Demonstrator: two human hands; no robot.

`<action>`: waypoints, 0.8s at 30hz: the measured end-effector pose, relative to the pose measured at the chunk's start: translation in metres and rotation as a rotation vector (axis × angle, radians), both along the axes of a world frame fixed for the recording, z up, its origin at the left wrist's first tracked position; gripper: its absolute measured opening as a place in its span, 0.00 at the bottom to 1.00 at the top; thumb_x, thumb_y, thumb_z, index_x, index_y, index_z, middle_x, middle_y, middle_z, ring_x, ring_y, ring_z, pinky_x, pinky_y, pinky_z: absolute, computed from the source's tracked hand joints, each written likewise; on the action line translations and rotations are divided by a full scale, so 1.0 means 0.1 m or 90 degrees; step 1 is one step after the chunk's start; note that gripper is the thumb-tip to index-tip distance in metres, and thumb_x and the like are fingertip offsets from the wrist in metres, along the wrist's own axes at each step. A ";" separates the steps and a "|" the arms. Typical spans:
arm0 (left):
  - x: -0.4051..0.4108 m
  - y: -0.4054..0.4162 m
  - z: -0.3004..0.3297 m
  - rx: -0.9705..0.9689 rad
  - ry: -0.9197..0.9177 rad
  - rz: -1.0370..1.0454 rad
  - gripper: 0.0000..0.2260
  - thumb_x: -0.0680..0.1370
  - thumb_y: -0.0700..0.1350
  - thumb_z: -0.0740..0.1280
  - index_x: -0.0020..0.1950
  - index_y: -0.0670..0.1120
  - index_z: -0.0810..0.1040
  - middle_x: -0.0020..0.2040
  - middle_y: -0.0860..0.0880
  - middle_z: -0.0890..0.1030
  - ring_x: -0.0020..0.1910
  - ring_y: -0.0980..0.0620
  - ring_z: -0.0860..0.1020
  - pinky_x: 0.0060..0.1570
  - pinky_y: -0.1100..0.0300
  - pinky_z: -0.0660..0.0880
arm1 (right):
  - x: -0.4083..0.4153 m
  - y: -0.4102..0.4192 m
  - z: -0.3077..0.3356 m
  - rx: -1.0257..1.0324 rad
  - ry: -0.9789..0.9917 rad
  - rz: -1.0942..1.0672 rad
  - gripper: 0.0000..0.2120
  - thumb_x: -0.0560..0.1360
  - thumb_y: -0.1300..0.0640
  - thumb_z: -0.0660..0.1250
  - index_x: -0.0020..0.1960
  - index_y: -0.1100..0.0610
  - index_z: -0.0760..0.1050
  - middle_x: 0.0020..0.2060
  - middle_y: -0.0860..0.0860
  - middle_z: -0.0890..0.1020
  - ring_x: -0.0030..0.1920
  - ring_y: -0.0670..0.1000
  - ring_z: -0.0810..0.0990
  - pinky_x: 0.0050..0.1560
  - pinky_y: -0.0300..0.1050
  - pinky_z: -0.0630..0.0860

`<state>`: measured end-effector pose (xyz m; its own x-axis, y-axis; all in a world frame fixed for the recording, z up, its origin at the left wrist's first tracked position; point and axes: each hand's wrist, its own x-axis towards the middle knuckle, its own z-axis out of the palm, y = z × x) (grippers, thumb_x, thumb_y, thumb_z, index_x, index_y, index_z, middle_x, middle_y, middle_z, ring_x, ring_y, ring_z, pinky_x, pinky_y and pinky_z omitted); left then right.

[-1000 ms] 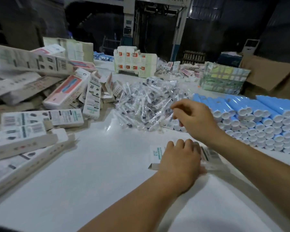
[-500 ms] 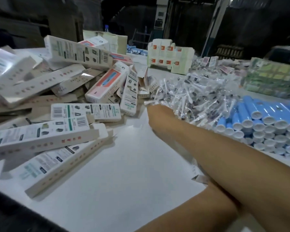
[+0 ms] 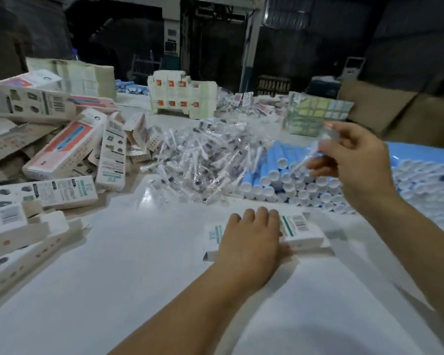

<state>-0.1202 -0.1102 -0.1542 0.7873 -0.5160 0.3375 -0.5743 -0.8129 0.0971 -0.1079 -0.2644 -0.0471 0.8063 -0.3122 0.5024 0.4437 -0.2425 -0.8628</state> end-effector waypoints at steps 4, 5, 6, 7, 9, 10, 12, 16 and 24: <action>0.06 -0.05 -0.05 -0.021 -0.038 0.024 0.26 0.76 0.65 0.57 0.68 0.50 0.61 0.62 0.50 0.69 0.59 0.47 0.68 0.56 0.52 0.64 | -0.48 -0.67 -0.44 0.277 0.026 -0.137 0.12 0.75 0.69 0.64 0.46 0.53 0.68 0.23 0.50 0.78 0.25 0.49 0.80 0.26 0.40 0.77; 0.08 -0.05 -0.07 -0.014 -0.043 0.029 0.27 0.76 0.66 0.56 0.69 0.51 0.60 0.62 0.51 0.69 0.59 0.48 0.68 0.56 0.53 0.64 | -0.53 -0.72 -0.57 0.313 0.049 -0.149 0.12 0.75 0.70 0.64 0.45 0.54 0.68 0.25 0.52 0.78 0.25 0.49 0.80 0.26 0.40 0.77; 0.08 -0.04 -0.07 -0.004 -0.040 0.034 0.28 0.76 0.67 0.54 0.69 0.51 0.59 0.62 0.51 0.69 0.59 0.48 0.68 0.56 0.54 0.63 | -0.57 -0.73 -0.69 0.331 0.072 -0.152 0.11 0.75 0.70 0.65 0.45 0.55 0.69 0.27 0.54 0.79 0.25 0.50 0.80 0.26 0.41 0.77; 0.07 -0.04 -0.08 0.004 -0.045 0.038 0.29 0.76 0.68 0.52 0.70 0.51 0.59 0.62 0.52 0.69 0.59 0.49 0.68 0.56 0.54 0.63 | -0.58 -0.72 -0.77 0.339 0.089 -0.146 0.10 0.75 0.70 0.65 0.44 0.56 0.69 0.29 0.56 0.79 0.25 0.51 0.80 0.26 0.42 0.78; 0.05 -0.06 -0.07 0.009 -0.060 0.037 0.30 0.74 0.69 0.50 0.70 0.52 0.59 0.62 0.53 0.69 0.59 0.49 0.68 0.55 0.55 0.63 | -0.56 -0.64 -0.87 0.312 0.110 -0.133 0.08 0.74 0.69 0.67 0.43 0.58 0.70 0.29 0.57 0.80 0.26 0.52 0.80 0.26 0.42 0.77; 0.03 -0.06 -0.08 0.004 -0.062 0.032 0.31 0.74 0.69 0.51 0.70 0.52 0.59 0.62 0.53 0.69 0.59 0.49 0.69 0.55 0.55 0.64 | -0.54 -0.59 -0.90 0.272 0.119 -0.140 0.08 0.73 0.68 0.68 0.43 0.59 0.71 0.28 0.54 0.81 0.26 0.51 0.80 0.25 0.40 0.76; 0.00 -0.08 -0.08 -0.007 -0.068 0.029 0.31 0.74 0.68 0.53 0.71 0.51 0.61 0.62 0.52 0.70 0.59 0.49 0.69 0.55 0.55 0.64 | -0.50 -0.53 -0.95 0.192 0.145 -0.169 0.08 0.72 0.65 0.70 0.41 0.57 0.72 0.27 0.49 0.82 0.28 0.46 0.79 0.26 0.37 0.74; -0.05 -0.13 -0.05 0.006 -0.073 0.028 0.32 0.73 0.68 0.51 0.71 0.50 0.62 0.62 0.52 0.71 0.58 0.48 0.70 0.55 0.55 0.64 | -0.46 -0.41 -1.05 0.090 0.169 -0.219 0.08 0.71 0.57 0.73 0.36 0.51 0.76 0.34 0.42 0.81 0.40 0.44 0.78 0.45 0.44 0.74; 0.03 -0.08 -0.04 -0.008 -0.073 0.033 0.34 0.72 0.67 0.52 0.72 0.47 0.65 0.61 0.49 0.73 0.58 0.46 0.72 0.54 0.53 0.66 | -0.52 -0.37 -0.99 0.086 0.194 -0.029 0.14 0.81 0.45 0.53 0.56 0.41 0.77 0.45 0.43 0.85 0.57 0.38 0.77 0.63 0.46 0.68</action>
<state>-0.1170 -0.1185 -0.1586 0.7688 -0.4702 0.4334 -0.5391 -0.8411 0.0437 -0.1596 -0.3012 -0.1462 0.8971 -0.3982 0.1912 0.1512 -0.1299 -0.9799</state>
